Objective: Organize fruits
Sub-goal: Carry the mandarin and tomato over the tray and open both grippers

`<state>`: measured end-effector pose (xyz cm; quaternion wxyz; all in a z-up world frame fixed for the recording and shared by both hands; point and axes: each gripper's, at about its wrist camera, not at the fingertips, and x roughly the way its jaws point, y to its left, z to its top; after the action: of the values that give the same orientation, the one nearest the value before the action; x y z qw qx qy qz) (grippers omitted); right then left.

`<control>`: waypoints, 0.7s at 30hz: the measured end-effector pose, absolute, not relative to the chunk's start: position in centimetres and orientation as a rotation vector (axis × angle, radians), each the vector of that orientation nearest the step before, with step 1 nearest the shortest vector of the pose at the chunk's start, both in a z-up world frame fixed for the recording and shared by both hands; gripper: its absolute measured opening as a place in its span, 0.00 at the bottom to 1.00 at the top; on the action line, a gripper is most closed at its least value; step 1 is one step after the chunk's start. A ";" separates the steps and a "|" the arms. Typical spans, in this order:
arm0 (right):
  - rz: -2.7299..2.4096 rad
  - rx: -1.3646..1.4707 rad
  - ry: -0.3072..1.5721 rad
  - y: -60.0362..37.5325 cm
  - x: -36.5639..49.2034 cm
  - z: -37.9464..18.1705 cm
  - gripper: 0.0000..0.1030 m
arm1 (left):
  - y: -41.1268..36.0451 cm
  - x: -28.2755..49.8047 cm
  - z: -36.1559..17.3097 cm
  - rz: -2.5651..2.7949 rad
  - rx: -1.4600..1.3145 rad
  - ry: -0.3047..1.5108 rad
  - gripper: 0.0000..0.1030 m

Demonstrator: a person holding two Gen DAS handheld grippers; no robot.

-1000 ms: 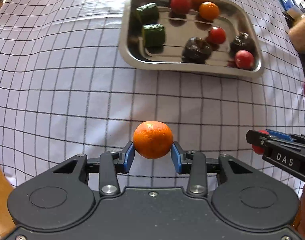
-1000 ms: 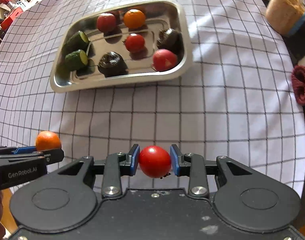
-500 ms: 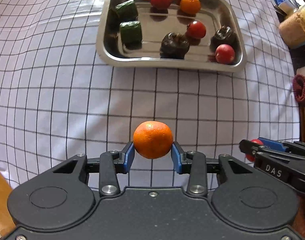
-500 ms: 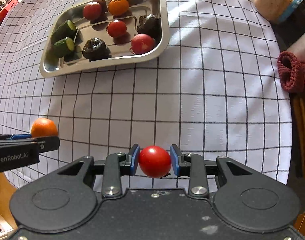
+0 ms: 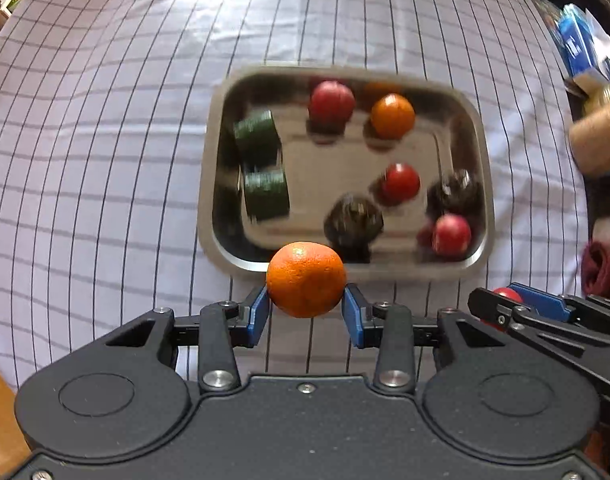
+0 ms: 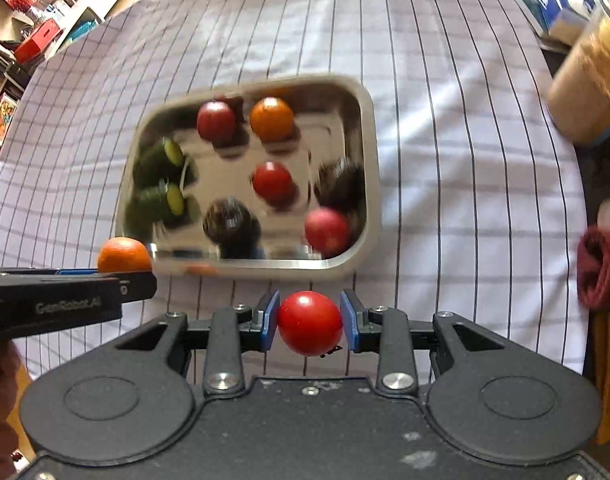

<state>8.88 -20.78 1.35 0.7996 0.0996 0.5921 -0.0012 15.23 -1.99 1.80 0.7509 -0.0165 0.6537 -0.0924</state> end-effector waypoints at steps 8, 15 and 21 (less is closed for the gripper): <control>-0.022 0.222 1.261 -21.2 13.2 1.3 0.33 | -2.5 19.5 0.8 -0.183 -0.028 1.435 0.47; -0.036 0.198 1.263 -21.3 16.0 0.6 0.33 | -3.4 21.8 -0.7 -0.192 -0.024 1.455 0.47; -0.028 0.217 1.276 -21.3 17.6 -0.2 0.34 | -3.7 22.7 -1.1 -0.202 -0.020 1.454 0.47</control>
<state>17.60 -21.28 -0.22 0.7978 0.1012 0.5942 -0.0129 22.67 -3.69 -1.08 0.7424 -0.0090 0.6636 -0.0923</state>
